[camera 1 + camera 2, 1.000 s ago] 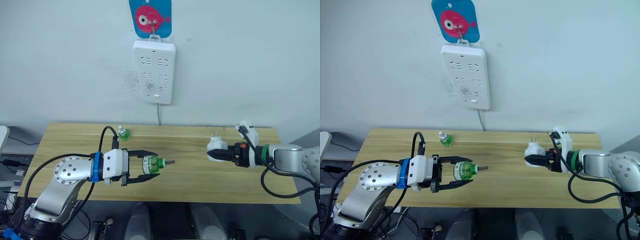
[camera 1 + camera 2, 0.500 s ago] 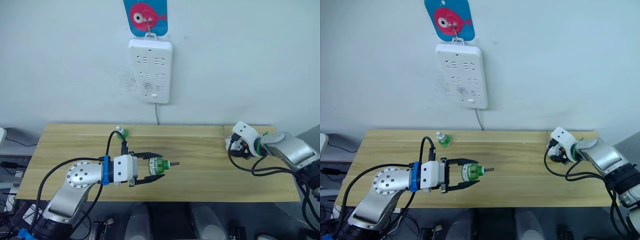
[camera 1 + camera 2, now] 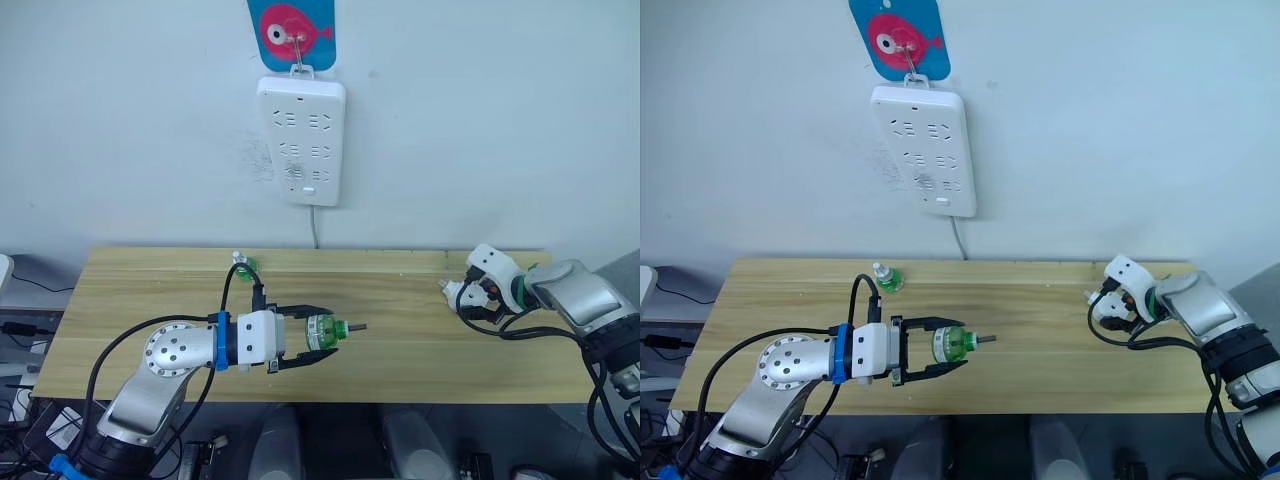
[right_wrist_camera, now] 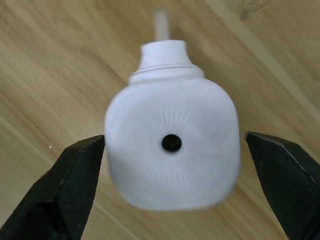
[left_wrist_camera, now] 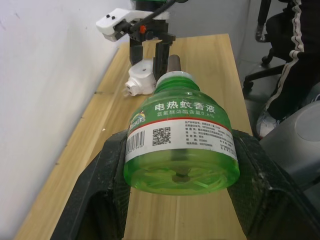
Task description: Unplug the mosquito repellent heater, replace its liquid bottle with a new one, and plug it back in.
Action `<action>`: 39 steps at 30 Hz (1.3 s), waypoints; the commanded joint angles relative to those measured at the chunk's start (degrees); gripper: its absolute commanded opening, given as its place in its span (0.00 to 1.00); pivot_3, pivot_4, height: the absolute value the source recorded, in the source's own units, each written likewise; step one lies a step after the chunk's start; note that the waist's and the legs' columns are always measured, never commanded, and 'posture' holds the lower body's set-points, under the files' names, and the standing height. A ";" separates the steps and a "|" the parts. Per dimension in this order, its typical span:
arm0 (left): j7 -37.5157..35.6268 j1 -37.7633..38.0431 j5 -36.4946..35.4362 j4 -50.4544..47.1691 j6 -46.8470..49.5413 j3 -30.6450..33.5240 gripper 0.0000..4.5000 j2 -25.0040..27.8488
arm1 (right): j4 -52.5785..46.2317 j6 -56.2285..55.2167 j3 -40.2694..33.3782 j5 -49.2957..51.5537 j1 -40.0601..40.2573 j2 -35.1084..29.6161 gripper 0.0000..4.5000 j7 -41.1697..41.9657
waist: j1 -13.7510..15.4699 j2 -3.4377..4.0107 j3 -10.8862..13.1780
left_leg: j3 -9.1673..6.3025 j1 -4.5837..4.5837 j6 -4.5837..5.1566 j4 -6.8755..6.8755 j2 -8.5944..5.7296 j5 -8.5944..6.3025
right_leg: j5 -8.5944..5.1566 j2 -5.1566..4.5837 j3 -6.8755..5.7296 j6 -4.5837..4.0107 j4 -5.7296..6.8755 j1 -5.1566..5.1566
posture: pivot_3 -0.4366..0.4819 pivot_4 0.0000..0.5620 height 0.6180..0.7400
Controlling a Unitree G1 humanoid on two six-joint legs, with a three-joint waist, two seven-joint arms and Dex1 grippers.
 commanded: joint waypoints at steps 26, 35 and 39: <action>17.08 -6.06 5.07 4.83 0.10 -5.39 0.51 -19.28 | -50.87 42.59 -53.56 47.78 16.10 52.16 1.00 -27.37 | -1.81 -0.04 -0.09 | -0.14 0.09 -0.03 0.07 -0.21 0.18 | 0.08 0.05 -0.02 0.04 0.42 0.09 | 0.24 0.47 1.00; 17.68 -6.18 4.99 3.11 1.23 -6.70 0.51 -20.53 | -48.05 37.31 -49.21 50.48 15.82 56.62 1.00 -34.30 | -2.34 -0.03 -0.10 | -0.15 0.08 -0.04 0.06 -0.21 0.22 | 0.08 0.04 -0.01 0.03 0.52 0.02 | 0.25 0.47 1.00; 17.80 -5.56 4.80 2.62 1.21 -6.40 0.51 -20.17 | -46.86 34.68 -47.87 51.89 16.91 54.80 1.00 -35.57 | -2.41 -0.03 -0.10 | -0.16 0.09 -0.07 0.06 -0.21 0.26 | 0.08 0.05 -0.01 0.03 0.58 0.01 | 0.25 0.46 1.00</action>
